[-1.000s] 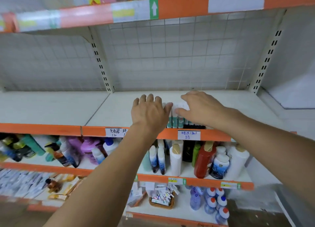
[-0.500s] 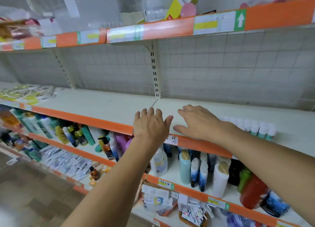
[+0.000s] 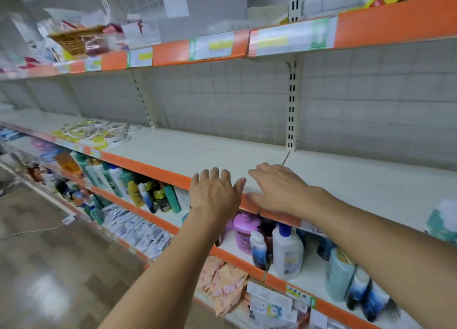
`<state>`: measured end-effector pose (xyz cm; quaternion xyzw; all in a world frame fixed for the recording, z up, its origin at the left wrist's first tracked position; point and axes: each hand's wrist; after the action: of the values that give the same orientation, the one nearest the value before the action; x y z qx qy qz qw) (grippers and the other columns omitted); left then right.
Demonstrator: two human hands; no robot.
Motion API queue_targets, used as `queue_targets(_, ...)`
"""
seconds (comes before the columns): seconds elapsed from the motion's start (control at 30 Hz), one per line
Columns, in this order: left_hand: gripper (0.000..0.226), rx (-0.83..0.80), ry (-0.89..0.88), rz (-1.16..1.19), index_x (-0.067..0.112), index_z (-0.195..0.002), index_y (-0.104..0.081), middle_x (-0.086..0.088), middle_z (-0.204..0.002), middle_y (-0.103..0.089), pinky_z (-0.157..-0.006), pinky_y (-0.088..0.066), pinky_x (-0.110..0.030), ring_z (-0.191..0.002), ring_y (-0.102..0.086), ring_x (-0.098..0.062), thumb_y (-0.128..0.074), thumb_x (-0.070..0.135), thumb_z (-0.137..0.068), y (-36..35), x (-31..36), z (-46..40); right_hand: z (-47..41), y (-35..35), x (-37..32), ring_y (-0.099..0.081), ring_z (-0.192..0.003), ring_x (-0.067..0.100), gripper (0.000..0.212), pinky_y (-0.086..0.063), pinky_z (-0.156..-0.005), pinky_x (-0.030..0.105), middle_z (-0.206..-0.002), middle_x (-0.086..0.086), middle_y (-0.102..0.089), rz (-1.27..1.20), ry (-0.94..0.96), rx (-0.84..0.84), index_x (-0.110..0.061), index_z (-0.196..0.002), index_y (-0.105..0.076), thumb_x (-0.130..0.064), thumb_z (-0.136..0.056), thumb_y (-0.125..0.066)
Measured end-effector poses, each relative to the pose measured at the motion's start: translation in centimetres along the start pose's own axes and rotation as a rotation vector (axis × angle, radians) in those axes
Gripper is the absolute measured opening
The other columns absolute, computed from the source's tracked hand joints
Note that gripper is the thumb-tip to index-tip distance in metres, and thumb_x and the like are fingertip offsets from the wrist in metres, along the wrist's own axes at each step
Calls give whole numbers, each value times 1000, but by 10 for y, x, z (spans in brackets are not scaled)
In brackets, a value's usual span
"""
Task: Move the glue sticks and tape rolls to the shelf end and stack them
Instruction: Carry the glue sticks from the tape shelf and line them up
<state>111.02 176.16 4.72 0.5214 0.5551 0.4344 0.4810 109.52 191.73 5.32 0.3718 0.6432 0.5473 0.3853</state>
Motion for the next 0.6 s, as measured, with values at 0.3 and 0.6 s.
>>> queue_targets(0.3,63,-11,98,-11,16,-132,-51,-6,-135,-54,-106,-33,-41,-129,-45,-26,-15,57,-101,-26,-88,-54,-107,-35,-54,-53,-113,30,48,-40,-98,42,-122,6,-54,-45,97,-1,-19,-125,-54,-55,-94,-43)
queue_targets(0.6,60,-39,253,-10,16,-125,-54,-6,-127,-57,-105,-34,-41,-124,-47,-27,-16,56,-101,-51,-194,-118,-236,-56,-117,-49,-124,30,56,-39,-105,41,-138,7,-49,-67,233,-57,-20,-140,-46,-53,-95,-43)
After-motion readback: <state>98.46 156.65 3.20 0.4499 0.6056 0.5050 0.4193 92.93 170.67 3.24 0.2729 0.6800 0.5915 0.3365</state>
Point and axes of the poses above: each hand's wrist, its own z-axis away from the middle knuckle, its own y-axis out of the back of the hand, x = y × z
